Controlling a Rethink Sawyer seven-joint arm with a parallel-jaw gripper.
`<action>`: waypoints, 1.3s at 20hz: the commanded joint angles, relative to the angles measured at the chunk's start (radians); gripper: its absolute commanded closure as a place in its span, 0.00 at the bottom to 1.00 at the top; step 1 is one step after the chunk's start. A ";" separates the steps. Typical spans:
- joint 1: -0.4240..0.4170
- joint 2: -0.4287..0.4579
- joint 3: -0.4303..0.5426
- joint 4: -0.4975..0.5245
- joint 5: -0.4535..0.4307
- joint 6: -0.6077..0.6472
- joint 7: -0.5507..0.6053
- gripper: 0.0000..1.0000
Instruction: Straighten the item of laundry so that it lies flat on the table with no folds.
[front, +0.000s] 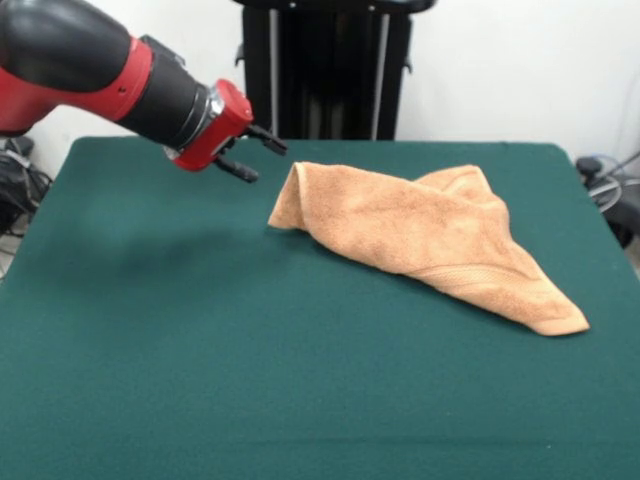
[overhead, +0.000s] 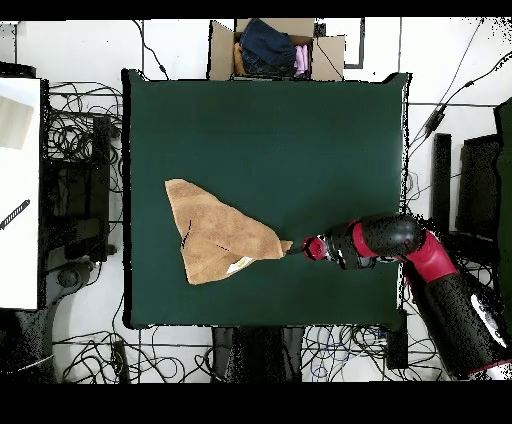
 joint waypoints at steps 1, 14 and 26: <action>0.028 -0.022 -0.014 -0.014 -0.035 -0.044 -0.128 0.00; 0.033 -0.047 -0.003 0.043 -0.034 -0.101 -0.073 0.00; 0.061 -0.077 0.006 0.076 -0.014 -0.149 -0.025 0.00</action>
